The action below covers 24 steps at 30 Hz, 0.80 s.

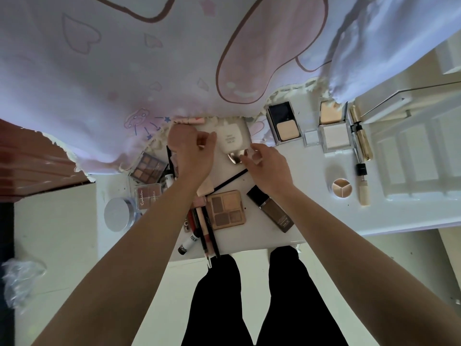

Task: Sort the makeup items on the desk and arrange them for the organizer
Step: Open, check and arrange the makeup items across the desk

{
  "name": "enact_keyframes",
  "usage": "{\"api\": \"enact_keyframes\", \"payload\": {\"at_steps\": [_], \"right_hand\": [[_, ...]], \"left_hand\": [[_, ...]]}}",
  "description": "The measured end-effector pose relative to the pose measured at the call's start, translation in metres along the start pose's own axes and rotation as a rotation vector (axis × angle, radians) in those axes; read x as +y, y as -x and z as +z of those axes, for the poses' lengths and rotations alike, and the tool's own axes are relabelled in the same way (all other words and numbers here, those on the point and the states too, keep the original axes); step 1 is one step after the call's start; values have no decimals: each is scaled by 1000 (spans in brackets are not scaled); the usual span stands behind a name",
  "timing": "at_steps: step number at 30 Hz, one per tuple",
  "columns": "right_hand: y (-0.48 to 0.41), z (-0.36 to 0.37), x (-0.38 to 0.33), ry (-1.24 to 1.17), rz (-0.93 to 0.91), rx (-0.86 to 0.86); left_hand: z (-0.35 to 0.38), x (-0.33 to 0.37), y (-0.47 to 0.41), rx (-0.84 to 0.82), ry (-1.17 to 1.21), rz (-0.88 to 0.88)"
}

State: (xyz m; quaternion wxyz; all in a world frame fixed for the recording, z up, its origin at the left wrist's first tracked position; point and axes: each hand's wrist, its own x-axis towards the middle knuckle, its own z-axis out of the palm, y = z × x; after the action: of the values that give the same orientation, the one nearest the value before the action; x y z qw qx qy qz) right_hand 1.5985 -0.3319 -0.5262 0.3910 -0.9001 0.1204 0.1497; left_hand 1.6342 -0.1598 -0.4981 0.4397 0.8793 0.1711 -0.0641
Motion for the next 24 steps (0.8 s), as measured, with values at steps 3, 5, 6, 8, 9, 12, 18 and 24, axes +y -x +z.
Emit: {"api": "enact_keyframes", "payload": {"at_steps": [3,5,6,8,9,12,18,24], "right_hand": [[16,-7,-2,26,-41,61],[26,-5,-6,21,-68,41],[29,-1,-11,13,-83,13],[33,8,-21,13,-118,-60],[35,13,-28,23,-139,-99],[38,28,-47,95,-181,-202],[41,52,-67,263,-109,-295],[39,26,-63,-141,115,-204]], "left_hand": [[-29,-21,22,115,-132,62],[-44,-47,35,159,-297,147],[-51,-60,41,167,-343,173],[-62,-82,53,172,-401,164],[-65,-93,58,172,-441,169],[-71,-109,65,160,-515,207],[-68,-106,54,175,-500,117],[-69,-100,47,153,-431,5]]}}
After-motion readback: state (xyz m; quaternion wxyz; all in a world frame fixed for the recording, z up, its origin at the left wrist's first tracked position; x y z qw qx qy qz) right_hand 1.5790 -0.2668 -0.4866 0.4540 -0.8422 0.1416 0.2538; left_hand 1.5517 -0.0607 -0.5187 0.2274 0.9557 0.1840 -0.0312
